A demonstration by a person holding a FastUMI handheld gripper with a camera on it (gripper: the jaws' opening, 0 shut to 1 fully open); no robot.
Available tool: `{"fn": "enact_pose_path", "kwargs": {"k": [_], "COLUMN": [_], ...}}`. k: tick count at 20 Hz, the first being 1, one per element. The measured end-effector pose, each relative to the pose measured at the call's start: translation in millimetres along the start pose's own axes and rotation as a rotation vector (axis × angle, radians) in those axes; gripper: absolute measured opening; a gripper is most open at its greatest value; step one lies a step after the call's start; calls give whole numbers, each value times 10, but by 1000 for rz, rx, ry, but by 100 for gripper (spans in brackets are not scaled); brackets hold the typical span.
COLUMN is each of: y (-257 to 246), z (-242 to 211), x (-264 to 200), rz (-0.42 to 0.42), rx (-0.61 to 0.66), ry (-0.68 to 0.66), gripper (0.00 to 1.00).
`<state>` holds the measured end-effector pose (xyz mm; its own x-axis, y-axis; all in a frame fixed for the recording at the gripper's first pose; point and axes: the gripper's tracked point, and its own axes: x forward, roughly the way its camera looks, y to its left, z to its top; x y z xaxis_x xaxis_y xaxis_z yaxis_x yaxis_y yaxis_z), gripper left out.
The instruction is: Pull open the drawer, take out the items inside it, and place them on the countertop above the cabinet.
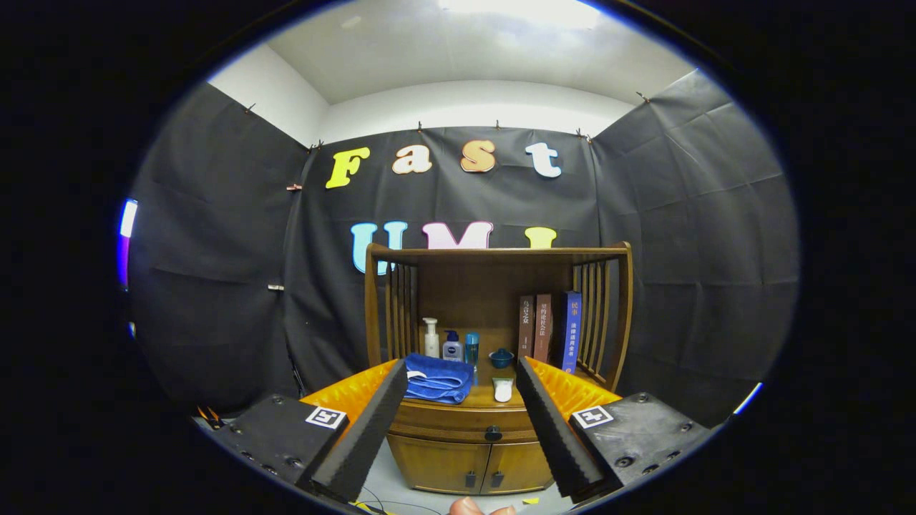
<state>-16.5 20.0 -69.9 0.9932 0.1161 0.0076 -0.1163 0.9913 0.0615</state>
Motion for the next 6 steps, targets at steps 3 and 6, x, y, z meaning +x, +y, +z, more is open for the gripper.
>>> {"fn": "enact_pose_path", "kwargs": {"k": [3, 6], "y": [-47, -49], "z": [-36, -26], "x": [16, 3], "rz": [-8, -13], "rx": [20, 44], "ry": [3, -5], "gripper": [99, 99]}}
